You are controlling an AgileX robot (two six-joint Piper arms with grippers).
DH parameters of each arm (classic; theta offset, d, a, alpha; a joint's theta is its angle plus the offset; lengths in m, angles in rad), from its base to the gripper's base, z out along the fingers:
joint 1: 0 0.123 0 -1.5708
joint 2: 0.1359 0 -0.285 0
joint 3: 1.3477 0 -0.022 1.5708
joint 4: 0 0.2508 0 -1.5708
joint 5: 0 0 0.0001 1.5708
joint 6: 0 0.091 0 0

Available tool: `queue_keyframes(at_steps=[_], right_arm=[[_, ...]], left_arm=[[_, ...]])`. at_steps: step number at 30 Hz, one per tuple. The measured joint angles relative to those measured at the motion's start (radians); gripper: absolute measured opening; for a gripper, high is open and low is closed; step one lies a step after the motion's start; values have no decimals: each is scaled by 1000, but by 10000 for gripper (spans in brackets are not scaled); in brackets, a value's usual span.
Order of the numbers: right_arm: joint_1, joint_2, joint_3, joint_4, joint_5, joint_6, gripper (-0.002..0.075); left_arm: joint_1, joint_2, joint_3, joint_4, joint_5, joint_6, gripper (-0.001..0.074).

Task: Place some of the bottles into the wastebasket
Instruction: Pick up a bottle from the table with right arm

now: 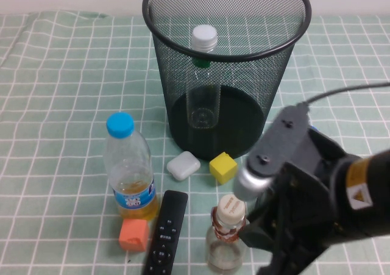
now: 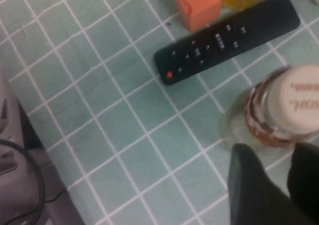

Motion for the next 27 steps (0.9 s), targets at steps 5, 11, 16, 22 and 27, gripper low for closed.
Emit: queue_keyframes(at_steps=[5, 11, 16, 22, 27], right_arm=[[12, 82, -79, -76, -7, 16, 330], [14, 123, -104, -135, -40, 16, 517], [14, 153, -104, -182, -90, 1, 538], [14, 208, -105, -195, -112, -24, 540], [14, 226, -105, -217, -114, -27, 540]], left_arm=[[0, 0, 0, 0, 0, 0, -4], [0, 0, 0, 0, 0, 0, -4], [0, 0, 0, 0, 0, 0, -4], [0, 0, 0, 0, 0, 0, -4], [0, 0, 0, 0, 0, 0, -4]])
